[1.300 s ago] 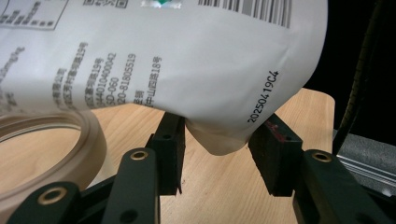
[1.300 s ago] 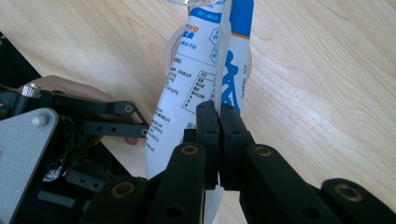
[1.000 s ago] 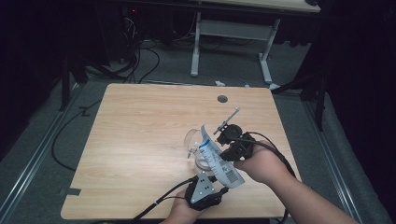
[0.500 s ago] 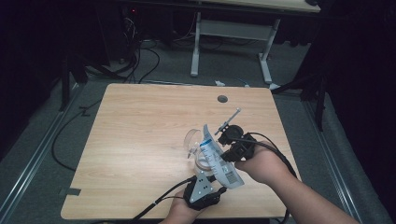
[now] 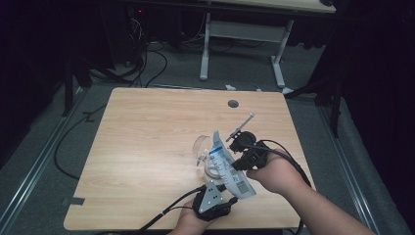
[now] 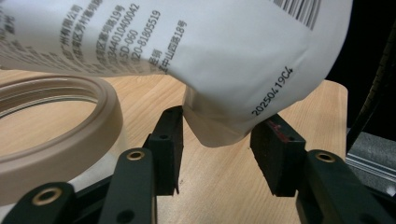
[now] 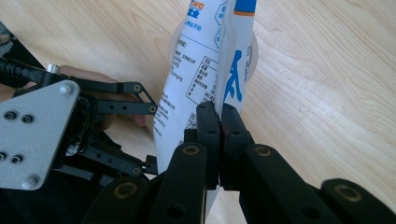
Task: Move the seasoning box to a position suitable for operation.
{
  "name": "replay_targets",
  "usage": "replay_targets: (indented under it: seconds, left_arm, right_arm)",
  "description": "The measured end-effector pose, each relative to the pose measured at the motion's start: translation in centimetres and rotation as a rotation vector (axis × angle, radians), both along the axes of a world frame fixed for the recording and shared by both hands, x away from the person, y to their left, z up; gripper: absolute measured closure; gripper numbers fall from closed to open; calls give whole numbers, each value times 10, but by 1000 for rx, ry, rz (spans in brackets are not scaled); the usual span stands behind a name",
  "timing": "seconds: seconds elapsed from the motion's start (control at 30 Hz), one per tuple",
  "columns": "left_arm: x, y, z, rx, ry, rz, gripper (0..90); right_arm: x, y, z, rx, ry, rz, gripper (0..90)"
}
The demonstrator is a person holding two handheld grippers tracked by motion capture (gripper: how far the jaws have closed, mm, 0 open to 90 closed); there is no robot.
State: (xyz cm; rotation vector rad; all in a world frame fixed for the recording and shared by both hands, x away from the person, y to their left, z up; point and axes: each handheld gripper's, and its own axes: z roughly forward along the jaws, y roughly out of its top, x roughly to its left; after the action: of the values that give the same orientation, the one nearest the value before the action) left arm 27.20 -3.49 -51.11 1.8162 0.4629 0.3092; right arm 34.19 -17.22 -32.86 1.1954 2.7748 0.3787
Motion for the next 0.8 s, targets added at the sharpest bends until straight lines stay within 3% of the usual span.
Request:
replay_targets:
  seconds: [0.2, 0.43, 0.8]
  left_arm:
    - [1, 0, -3, 3, 14, -9, 478]
    - [-3, 8, -3, -3, 16, -22, 464]
    - [-1, 46, -8, -1, 32, 13, 465]
  right_arm:
    - [-1, 0, 3, -2, -2, -5, 893]
    - [-2, 0, 5, -2, -8, -2, 892]
    - [-4, -3, 6, -4, -20, 4, 891]
